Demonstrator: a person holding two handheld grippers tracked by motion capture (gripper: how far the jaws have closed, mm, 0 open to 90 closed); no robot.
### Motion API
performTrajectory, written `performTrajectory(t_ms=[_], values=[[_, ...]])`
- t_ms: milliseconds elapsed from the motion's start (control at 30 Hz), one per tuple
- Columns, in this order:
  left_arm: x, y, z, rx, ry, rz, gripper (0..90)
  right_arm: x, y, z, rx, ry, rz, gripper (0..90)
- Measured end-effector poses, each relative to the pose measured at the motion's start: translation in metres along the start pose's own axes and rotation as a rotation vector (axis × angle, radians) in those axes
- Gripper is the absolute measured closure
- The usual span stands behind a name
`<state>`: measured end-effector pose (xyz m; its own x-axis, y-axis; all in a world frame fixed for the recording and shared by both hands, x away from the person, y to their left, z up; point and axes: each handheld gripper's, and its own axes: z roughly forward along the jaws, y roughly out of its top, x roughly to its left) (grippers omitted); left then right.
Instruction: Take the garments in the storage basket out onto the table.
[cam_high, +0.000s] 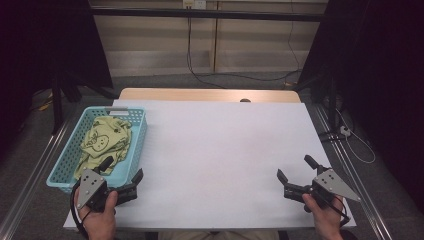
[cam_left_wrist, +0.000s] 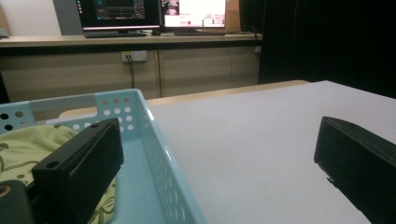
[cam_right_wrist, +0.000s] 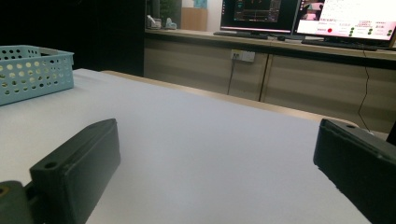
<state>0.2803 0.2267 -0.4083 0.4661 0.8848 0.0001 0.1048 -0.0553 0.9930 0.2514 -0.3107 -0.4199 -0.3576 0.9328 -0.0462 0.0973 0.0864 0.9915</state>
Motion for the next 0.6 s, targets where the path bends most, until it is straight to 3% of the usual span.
performTrajectory(t_ms=[333,533,600], values=[[0.0008,-0.0001,0.0014,-0.005,-0.011,-0.015,1.4,0.0006,-0.0004,-0.0006,0.003,0.003,0.003,0.0],[0.0006,0.0012,0.0022,0.021,-0.041,-0.022,1.4,-0.0013,-0.0012,-0.001,0.002,0.002,0.006,0.0],[-0.0005,0.0025,0.0018,0.016,-0.029,-0.017,1.4,-0.0016,-0.0013,-0.001,0.003,0.004,0.006,0.0]])
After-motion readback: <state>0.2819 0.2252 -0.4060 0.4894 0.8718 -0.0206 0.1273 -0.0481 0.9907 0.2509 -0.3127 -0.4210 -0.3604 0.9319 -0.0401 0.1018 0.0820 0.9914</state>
